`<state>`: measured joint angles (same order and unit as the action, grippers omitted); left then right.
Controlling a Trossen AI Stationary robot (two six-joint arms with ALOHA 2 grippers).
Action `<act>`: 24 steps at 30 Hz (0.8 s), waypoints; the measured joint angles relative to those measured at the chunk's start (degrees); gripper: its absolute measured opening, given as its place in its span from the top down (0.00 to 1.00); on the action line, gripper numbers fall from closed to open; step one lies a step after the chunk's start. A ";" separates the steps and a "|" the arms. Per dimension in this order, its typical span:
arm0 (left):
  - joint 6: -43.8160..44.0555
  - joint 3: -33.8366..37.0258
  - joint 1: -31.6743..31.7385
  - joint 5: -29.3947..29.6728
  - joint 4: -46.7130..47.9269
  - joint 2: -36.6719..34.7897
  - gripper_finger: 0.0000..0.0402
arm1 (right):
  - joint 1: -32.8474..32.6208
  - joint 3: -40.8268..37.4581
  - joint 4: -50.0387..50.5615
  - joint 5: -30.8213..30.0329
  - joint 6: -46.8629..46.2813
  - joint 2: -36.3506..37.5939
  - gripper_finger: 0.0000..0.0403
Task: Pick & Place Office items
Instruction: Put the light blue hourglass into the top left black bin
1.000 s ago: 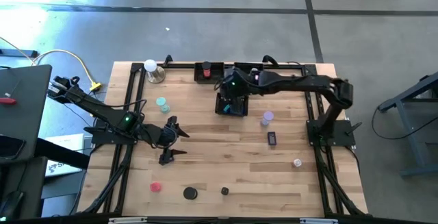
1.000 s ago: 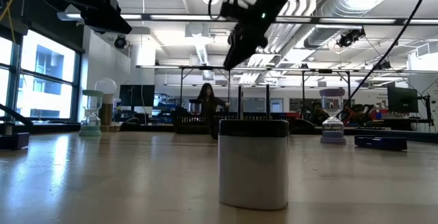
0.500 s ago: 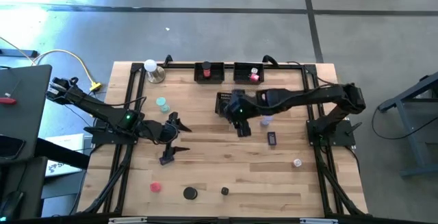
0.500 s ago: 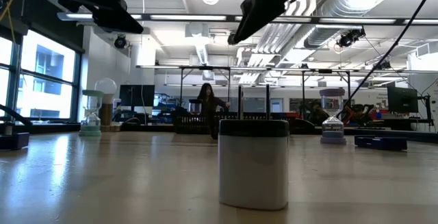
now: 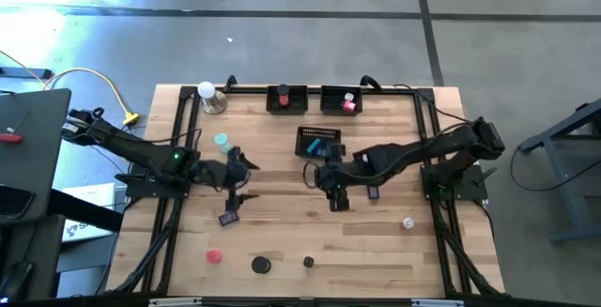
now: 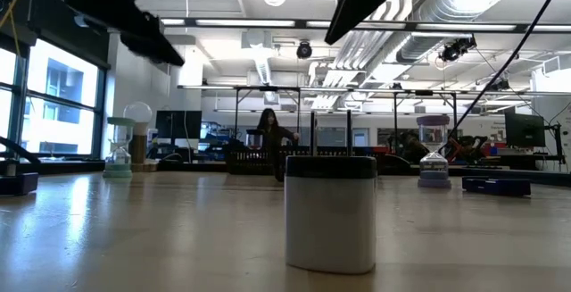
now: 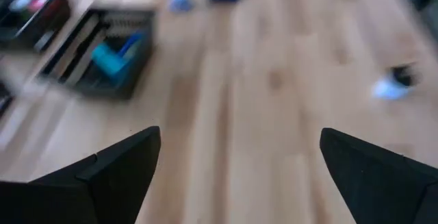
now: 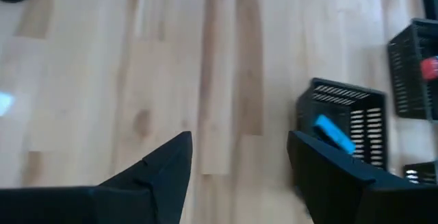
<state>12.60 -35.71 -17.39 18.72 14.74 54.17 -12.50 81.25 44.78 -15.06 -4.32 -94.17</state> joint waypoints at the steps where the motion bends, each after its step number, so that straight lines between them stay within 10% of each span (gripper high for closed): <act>1: 1.09 -0.62 1.39 0.05 2.89 -0.30 0.03 | -0.67 0.00 0.07 -0.01 -0.54 0.00 0.43; 24: 7.82 -15.91 53.39 -26.45 47.07 6.99 0.03 | -2.49 0.00 -0.56 0.10 1.03 0.00 0.43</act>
<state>20.43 -51.62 36.00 -7.73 61.82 61.16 -14.99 81.25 44.23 -14.96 -3.29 -94.17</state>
